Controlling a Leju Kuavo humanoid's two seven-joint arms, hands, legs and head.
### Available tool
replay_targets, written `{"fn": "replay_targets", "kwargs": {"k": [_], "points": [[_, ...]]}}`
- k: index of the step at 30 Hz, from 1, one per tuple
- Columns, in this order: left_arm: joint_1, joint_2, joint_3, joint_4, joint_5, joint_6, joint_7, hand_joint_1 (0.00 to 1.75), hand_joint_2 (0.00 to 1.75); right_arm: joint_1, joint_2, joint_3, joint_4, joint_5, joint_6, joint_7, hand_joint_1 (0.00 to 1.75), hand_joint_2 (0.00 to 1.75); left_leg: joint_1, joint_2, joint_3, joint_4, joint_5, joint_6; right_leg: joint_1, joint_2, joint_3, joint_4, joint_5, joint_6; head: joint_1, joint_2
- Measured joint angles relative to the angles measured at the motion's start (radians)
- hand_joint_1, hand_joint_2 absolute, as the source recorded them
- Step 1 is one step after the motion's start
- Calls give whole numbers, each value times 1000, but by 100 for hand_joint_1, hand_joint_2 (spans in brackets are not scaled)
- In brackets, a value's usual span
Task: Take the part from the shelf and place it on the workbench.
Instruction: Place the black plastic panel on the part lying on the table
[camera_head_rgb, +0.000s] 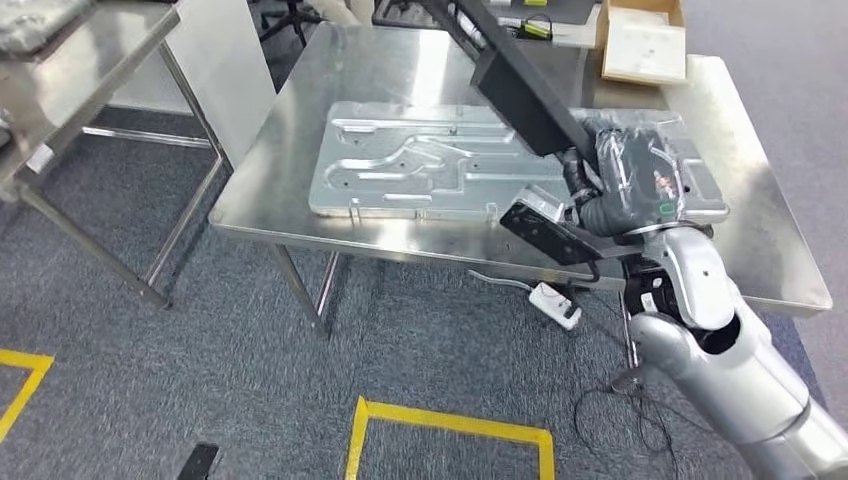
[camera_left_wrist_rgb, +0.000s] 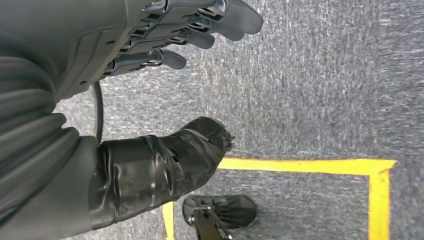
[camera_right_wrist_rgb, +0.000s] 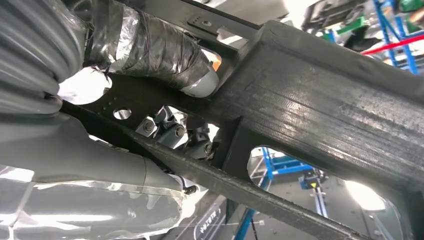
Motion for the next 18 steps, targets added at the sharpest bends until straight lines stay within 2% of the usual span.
{"fn": "replay_targets", "kwargs": {"k": [2, 4, 5, 7, 8, 9, 10, 12, 13, 14, 15, 18], "points": [[0, 0, 0, 0, 0, 0, 1, 0, 175, 1, -7, 0, -1, 0, 4, 2, 175, 175, 0, 0, 1, -2, -3, -8, -2, 1, 5, -9, -1, -3, 0, 0], [0, 0, 0, 0, 0, -1, 2, 0, 175, 1, -13, -1, -1, 0, 6, 5, 175, 175, 0, 1, -6, 21, -22, -19, -8, 1, 16, -21, -1, -8, -2, 0], [-1, 0, 0, 0, 0, -2, 2, 0, 175, 0, -15, -3, -1, 1, 6, 6, 175, 175, 1, 2, -24, 61, -43, -25, -11, 0, 22, -26, -1, -11, -3, 0], [-2, 0, 0, 0, 1, -6, 2, 0, 175, 1, -18, -6, -2, 1, 7, 8, 175, 175, 7, 2, -90, 188, -95, -34, -11, -1, 28, -27, -5, -15, -6, 0], [-1, 1, 0, 0, 2, -8, 2, 0, 175, 2, -20, -7, -2, 1, 7, 9, 175, 175, 10, 2, -123, 245, -109, -37, -12, -1, 30, -26, -8, -16, -6, 0], [1, 0, 0, 0, 2, -9, 2, 0, 175, 4, -22, -7, -2, 1, 8, 9, 175, 175, 13, 2, -145, 273, -105, -41, -12, -1, 33, -24, -12, -16, -6, 0], [3, 0, 0, 0, 2, -9, 2, 0, 175, 5, -24, -7, -2, 1, 8, 10, 175, 175, 16, 2, -149, 264, -82, -43, -13, 0, 36, -22, -16, -15, -6, 0], [3, 1, 0, 0, 2, -10, 1, 0, 175, 6, -27, -8, -2, 1, 8, 10, 175, 175, 20, 3, -106, 145, -1, -46, -16, 1, 44, -16, -28, -9, -6, 0], [3, 1, 0, 0, 2, -10, 1, 0, 175, 6, -28, -10, -2, 1, 8, 10, 175, 175, 19, 3, -78, 83, 27, -45, -15, 1, 47, -14, -33, -5, -6, 0], [2, 1, 0, 0, 2, -10, 0, 0, 175, 6, -30, -11, -2, 1, 8, 10, 175, 175, 18, 2, -56, 34, 41, -42, -15, 2, 49, -12, -37, -1, -6, 0], [1, 1, 0, 0, 2, -11, 0, 0, 175, 6, -32, -13, -2, 1, 9, 11, 175, 175, 16, 1, -44, 10, 42, -38, -15, 2, 49, -12, -39, 4, -5, 0], [1, 1, 0, 0, 2, -14, -1, 0, 175, 7, -37, -15, -4, 1, 13, 12, 175, 175, 14, 0, -35, -3, 35, -21, -15, 2, 50, -16, -42, 18, -3, 0]]}}
